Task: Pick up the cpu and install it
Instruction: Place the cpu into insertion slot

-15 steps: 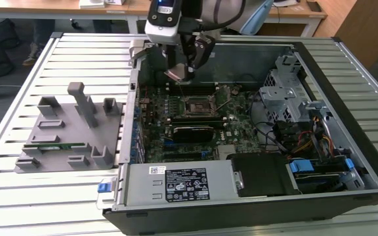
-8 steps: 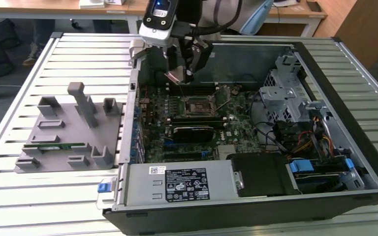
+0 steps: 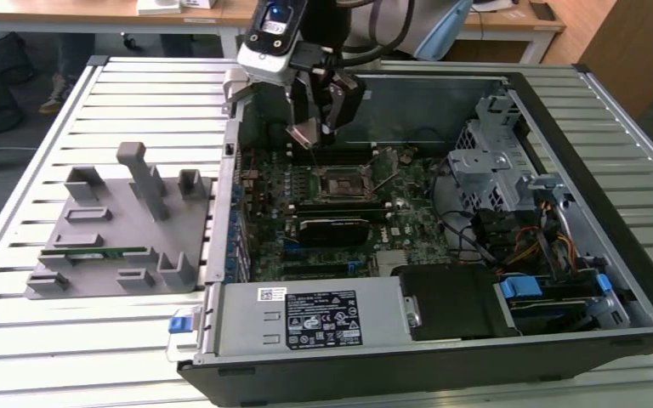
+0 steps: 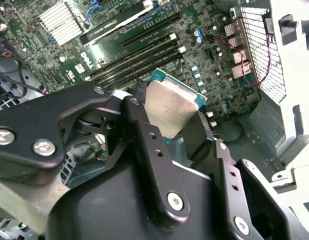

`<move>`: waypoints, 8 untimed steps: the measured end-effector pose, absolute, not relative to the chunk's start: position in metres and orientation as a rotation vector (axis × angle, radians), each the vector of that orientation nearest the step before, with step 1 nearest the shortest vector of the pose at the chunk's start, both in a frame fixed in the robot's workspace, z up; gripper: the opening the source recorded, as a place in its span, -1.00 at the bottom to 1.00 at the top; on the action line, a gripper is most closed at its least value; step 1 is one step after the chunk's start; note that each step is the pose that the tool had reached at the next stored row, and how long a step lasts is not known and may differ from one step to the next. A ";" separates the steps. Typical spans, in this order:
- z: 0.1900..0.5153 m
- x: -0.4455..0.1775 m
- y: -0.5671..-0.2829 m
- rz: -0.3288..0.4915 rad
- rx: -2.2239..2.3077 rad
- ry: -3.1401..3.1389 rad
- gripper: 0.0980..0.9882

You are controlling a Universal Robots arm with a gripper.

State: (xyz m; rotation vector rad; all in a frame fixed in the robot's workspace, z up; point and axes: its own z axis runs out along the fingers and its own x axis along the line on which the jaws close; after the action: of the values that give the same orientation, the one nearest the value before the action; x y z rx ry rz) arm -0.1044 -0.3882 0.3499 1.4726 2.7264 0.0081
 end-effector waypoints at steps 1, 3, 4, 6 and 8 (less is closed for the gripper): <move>0.349 -0.103 -0.387 0.007 1.474 2.727 -0.02; 0.347 -0.100 -0.384 0.005 1.476 2.730 -0.02; 0.345 -0.098 -0.383 0.004 1.476 2.731 -0.02; 0.342 -0.094 -0.379 0.003 1.477 2.731 -0.02; 0.339 -0.092 -0.379 0.004 1.486 2.726 -0.02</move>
State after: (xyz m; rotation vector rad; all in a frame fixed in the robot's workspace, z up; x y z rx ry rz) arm -0.0923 -0.3788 0.3390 1.4859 2.7264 0.0037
